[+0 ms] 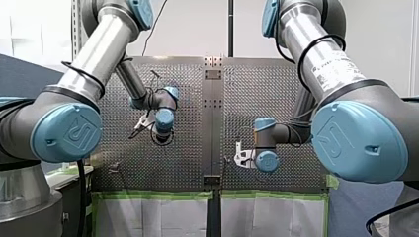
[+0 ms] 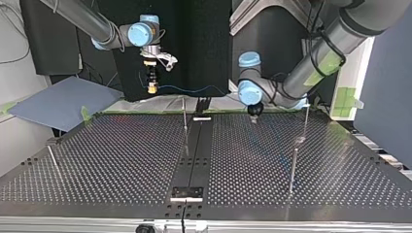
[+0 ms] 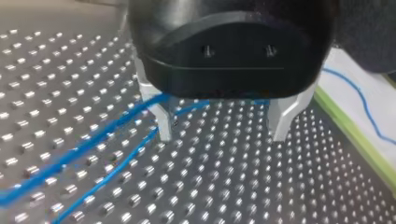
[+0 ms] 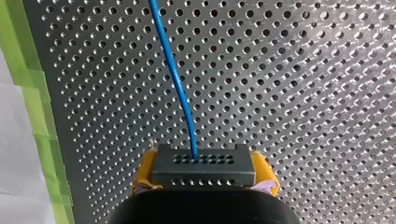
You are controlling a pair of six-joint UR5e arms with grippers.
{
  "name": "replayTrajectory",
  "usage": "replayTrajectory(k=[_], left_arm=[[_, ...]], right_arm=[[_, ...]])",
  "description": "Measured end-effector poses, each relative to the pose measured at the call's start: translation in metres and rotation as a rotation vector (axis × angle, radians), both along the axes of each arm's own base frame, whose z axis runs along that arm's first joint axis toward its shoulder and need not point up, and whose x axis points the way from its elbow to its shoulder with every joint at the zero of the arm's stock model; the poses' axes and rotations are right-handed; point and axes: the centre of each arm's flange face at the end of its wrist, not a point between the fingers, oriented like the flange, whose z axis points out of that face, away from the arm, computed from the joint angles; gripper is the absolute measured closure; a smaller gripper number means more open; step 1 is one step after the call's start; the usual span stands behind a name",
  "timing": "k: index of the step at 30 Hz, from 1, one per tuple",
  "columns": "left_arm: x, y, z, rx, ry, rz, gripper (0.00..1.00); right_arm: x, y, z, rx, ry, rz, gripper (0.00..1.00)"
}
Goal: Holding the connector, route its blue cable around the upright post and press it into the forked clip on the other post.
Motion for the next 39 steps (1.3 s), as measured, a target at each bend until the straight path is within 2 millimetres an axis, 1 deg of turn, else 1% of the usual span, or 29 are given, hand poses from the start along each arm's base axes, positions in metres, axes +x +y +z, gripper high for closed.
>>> replayTrajectory(k=[6, 15, 27, 31, 39], left_arm=[[0.002, -0.003, -0.03, -0.017, 0.015, -0.014, 0.0], [0.001, -0.005, -0.072, -0.03, 0.055, -0.024, 0.0], [-0.002, -0.012, -0.122, -0.083, 0.089, -0.065, 0.0], [-0.002, -0.017, -0.127, -0.116, 0.089, -0.085, 0.0], [-0.003, -0.023, -0.127, -0.162, 0.08, -0.096, 0.0]], right_arm=[[0.0, 0.0, 0.0, 0.001, 0.001, 0.0, 1.0], [0.0, 0.001, 0.0, 0.007, 0.005, 0.0, 1.0], [-0.001, 0.001, -0.001, 0.009, 0.006, 0.0, 1.0], [-0.001, 0.001, -0.001, 0.009, 0.006, 0.0, 1.0], [-0.001, 0.001, -0.001, 0.009, 0.006, 0.0, 1.0]])
